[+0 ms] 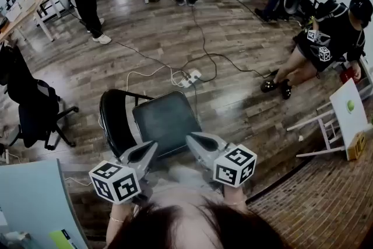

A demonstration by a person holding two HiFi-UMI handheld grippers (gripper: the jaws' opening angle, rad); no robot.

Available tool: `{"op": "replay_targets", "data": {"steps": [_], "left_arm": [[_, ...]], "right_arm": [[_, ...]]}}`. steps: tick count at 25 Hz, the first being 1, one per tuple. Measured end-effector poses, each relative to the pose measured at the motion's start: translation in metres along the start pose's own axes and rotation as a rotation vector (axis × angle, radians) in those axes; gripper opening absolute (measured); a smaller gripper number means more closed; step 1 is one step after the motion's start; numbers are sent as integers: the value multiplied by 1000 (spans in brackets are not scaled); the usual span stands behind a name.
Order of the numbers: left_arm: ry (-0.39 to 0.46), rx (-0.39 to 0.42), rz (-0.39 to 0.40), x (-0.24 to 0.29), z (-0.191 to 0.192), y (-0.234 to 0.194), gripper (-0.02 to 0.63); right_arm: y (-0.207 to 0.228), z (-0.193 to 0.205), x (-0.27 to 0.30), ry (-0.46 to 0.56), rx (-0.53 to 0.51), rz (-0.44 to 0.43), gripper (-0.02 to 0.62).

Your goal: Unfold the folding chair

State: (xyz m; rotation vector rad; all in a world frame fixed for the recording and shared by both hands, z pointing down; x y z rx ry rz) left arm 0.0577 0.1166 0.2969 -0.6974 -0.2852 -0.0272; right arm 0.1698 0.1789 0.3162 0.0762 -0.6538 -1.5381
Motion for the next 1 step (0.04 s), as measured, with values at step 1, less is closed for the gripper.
{"op": "replay_targets", "data": {"steps": [1], "left_arm": [[-4, 2, 0, 0, 1, 1, -3]], "right_arm": [[0, 0, -1, 2, 0, 0, -6]]}}
Point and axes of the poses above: the fingertips, and each gripper's own axes: x forward along the fingers, y to its right, z out of its underside, the point moved 3 cm from there along -x, backward along the fingers, and after that the axes turned 9 degrees about z, right-handed, at the moved point
